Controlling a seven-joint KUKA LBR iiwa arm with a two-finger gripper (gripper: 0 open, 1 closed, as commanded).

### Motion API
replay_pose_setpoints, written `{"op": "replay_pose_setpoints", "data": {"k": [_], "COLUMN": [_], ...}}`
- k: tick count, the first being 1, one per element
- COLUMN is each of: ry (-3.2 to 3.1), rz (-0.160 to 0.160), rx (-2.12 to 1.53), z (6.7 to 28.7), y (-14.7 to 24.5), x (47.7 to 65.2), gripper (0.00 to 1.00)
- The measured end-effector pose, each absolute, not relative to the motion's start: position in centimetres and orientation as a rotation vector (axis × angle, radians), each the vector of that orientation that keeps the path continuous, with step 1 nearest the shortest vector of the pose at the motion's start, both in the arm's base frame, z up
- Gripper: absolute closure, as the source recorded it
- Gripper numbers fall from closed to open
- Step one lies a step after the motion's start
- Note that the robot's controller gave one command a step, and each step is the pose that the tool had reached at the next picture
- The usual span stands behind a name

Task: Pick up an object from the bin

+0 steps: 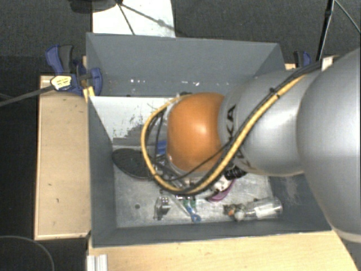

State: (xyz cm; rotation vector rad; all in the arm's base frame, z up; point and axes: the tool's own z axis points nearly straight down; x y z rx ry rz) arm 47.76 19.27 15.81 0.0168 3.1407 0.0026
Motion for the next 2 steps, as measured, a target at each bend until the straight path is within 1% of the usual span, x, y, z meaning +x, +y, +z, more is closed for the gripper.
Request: {"op": "replay_pose_setpoints", "data": {"k": [1,2], "ry": [3.132,3.043], "rz": [0.003,0.018], "rx": [-0.146,-0.659], "z": [10.8,8.1], "y": [12.3,10.3], "x": [49.6,52.7], "gripper": [0.00,0.00]}}
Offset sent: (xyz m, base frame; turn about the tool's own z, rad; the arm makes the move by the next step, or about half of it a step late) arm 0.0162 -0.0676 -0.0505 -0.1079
